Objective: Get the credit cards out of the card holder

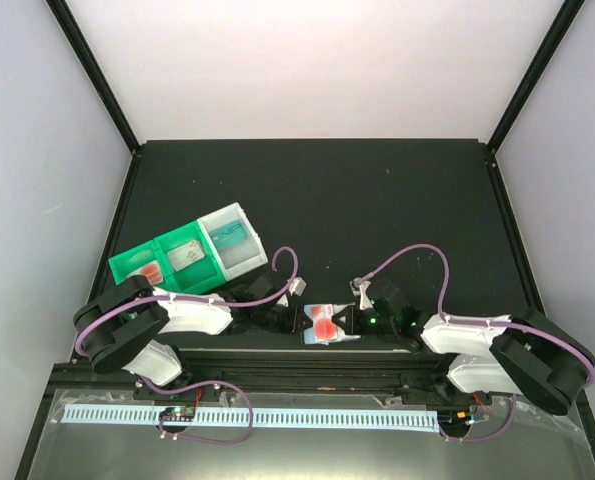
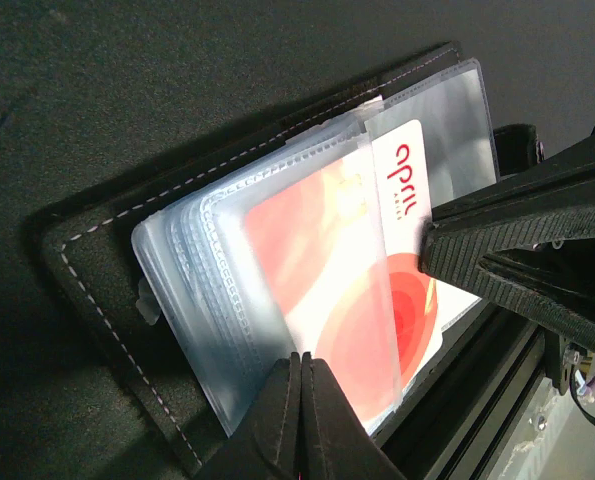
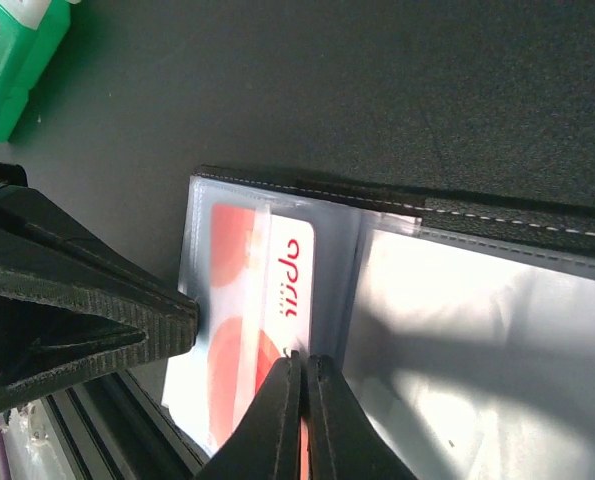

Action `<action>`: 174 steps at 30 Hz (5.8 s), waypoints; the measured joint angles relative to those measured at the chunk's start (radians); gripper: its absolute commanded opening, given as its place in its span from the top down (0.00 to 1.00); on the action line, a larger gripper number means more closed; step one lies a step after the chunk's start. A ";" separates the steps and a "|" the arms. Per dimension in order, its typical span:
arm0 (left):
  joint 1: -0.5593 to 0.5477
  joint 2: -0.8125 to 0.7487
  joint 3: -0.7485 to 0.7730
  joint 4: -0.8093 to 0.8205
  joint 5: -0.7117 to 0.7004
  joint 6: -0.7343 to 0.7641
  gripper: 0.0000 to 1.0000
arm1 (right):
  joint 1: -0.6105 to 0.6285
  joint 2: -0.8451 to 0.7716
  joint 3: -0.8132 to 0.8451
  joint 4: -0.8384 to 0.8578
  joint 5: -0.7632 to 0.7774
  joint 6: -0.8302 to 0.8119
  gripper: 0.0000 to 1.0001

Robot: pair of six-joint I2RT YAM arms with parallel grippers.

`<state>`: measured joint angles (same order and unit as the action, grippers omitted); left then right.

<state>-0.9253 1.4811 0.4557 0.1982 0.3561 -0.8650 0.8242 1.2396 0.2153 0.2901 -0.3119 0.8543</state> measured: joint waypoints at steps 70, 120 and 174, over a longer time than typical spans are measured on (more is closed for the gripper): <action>0.001 -0.644 0.063 -0.418 0.255 0.310 0.70 | 0.000 -0.478 0.113 -0.281 -0.536 -0.353 0.99; 0.126 -1.001 0.097 -0.723 -0.675 0.119 0.99 | 0.000 -0.550 0.103 -0.465 -0.066 -0.156 0.00; 0.859 -0.502 -0.019 -0.319 -0.598 0.060 0.98 | 0.000 -0.528 0.078 -0.459 -0.067 -0.157 0.00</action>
<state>-0.0662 0.9794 0.4366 -0.1204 -0.2417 -0.8047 0.8242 0.7120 0.2932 -0.1692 -0.3790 0.6971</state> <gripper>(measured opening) 0.017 0.999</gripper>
